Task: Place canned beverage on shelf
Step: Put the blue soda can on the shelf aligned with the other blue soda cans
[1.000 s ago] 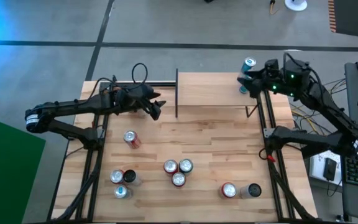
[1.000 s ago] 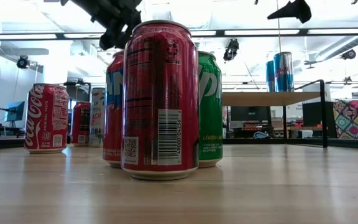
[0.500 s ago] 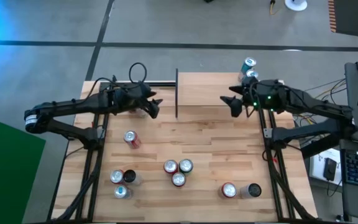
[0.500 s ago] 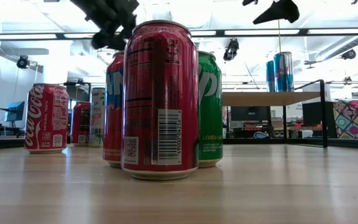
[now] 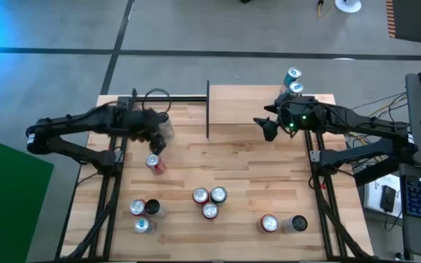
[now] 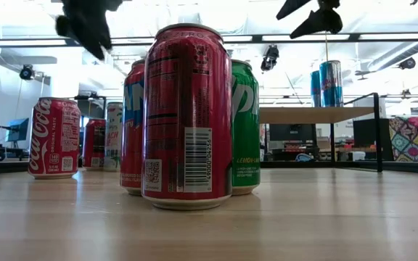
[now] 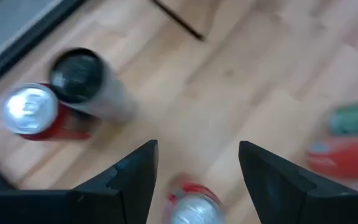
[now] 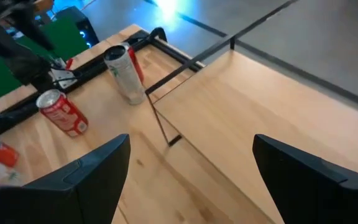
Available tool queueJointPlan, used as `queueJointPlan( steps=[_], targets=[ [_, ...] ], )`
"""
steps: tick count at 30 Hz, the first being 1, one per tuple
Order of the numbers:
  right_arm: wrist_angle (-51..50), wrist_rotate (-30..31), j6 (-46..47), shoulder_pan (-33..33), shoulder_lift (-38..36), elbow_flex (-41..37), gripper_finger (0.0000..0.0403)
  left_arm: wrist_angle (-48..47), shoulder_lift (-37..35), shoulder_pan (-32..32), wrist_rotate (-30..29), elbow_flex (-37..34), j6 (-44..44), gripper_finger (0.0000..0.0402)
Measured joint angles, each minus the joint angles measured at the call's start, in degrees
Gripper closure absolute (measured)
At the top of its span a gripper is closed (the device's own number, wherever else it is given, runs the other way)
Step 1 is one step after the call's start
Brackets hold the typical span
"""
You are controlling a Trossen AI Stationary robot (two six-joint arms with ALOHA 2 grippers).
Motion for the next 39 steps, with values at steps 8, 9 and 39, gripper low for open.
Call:
queueJointPlan(
  steps=[8,9,39],
  targets=[
    [4.1,-1.7,7.8,0.5,4.9,0.1,0.0076,-5.4,-5.7,-24.5,-0.1,-2.1,-26.8,0.0192],
    [5.0,-1.7,8.4,0.7,5.5,0.1,0.0076,-6.6,-6.0,-28.0,-0.2,-2.1,-31.3,0.0192],
    [12.1,2.5,18.4,20.7,5.7,0.1,0.0076,9.6,18.3,-62.7,7.5,-0.6,-83.9,0.0067]
  ],
)
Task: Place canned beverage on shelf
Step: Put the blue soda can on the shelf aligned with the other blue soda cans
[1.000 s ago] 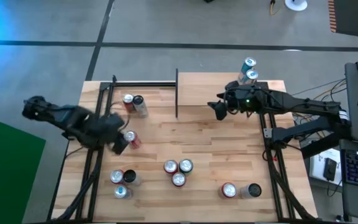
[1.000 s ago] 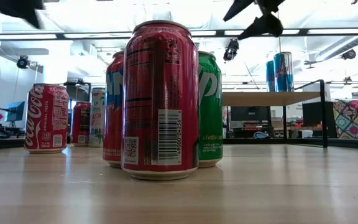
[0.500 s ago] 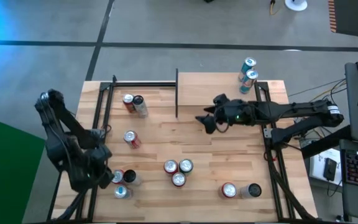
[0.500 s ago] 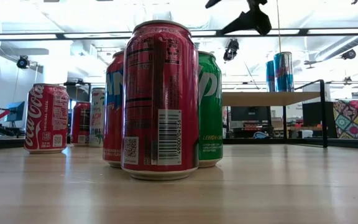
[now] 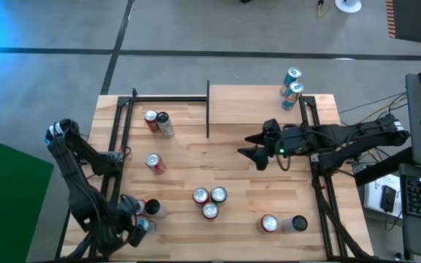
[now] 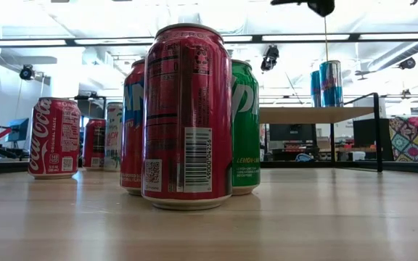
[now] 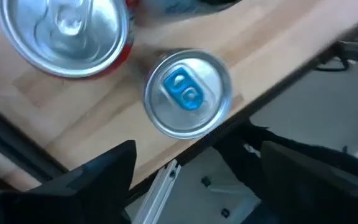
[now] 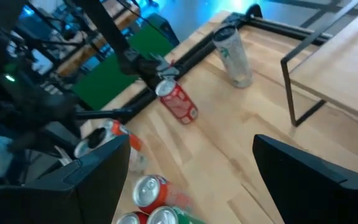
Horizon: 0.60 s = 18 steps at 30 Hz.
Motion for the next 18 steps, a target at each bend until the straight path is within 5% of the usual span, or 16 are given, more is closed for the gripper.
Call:
queueJointPlan(
  steps=[18],
  targets=[
    [0.2,1.7,-2.4,5.5,1.1,0.0,0.0076,0.3,8.6,2.7,-0.4,0.1,-7.0,0.0063]
  ],
)
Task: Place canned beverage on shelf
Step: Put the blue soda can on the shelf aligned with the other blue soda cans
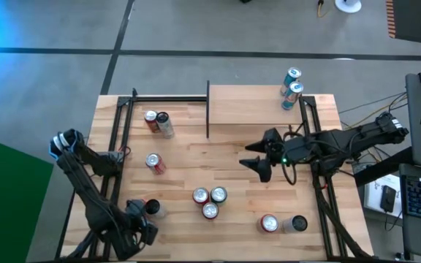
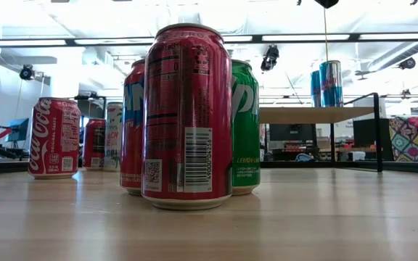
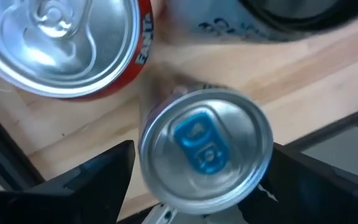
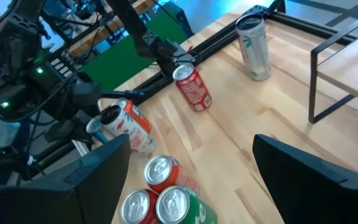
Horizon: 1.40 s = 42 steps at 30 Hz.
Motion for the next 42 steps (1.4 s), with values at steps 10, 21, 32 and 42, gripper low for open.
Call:
queueJointPlan(
  steps=[10,21,32,42],
  targets=[
    [0.0,-0.4,-0.2,0.4,0.1,0.0,0.0076,-0.1,0.5,1.9,-0.1,0.0,3.9,0.0092],
    [-0.2,-0.4,-1.3,0.4,0.1,-0.1,0.0076,0.1,0.2,2.6,0.0,0.0,4.9,0.0176],
    [-0.2,1.0,-3.4,0.4,0.1,-0.1,0.0076,-6.4,-0.2,3.9,0.3,11.5,9.6,0.0163],
    [10.2,-9.3,-7.6,0.4,4.1,-0.2,0.0076,-13.1,0.0,14.5,-1.0,26.1,37.4,0.0165]
  ],
)
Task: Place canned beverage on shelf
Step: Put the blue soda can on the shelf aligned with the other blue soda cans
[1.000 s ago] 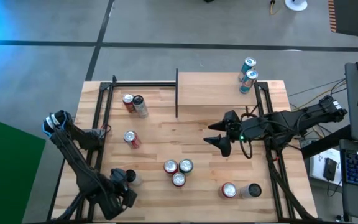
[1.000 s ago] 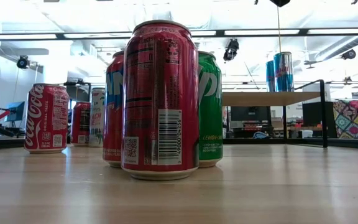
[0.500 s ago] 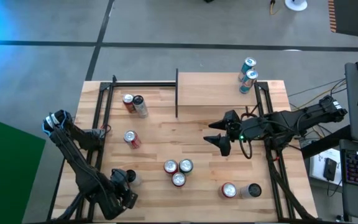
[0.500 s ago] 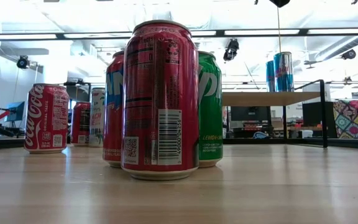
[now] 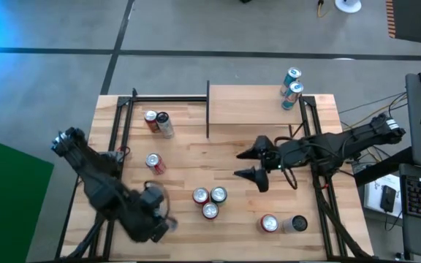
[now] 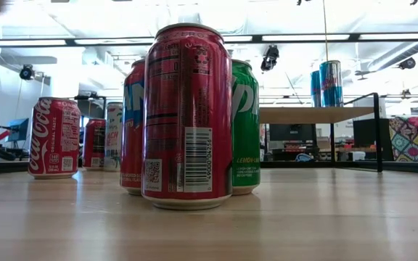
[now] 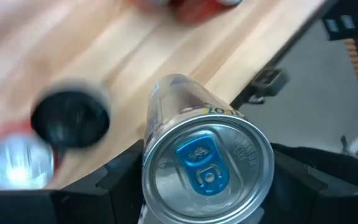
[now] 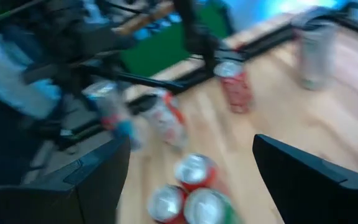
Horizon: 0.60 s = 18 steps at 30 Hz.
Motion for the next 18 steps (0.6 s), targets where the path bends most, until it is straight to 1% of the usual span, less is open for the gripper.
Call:
queueJointPlan(
  steps=[4,9,13,16,18],
  targets=[
    [7.7,-5.9,-1.2,0.0,2.8,0.0,0.0076,0.1,0.1,7.3,0.1,3.5,12.9,0.0165],
    [7.9,-8.3,-2.9,0.2,5.9,2.0,0.0076,1.1,0.1,15.0,0.0,5.8,26.0,0.0165],
    [7.8,-8.5,-9.1,1.0,9.1,5.1,0.0068,3.0,0.1,20.0,2.4,6.3,33.9,0.0165],
    [5.8,-7.1,-13.7,1.1,11.4,8.4,0.0053,4.1,0.2,22.9,4.0,6.4,38.0,0.0165],
    [3.3,-5.1,-15.2,0.8,13.3,11.4,0.0041,4.9,0.2,24.3,4.4,6.4,40.2,0.0165]
  ],
)
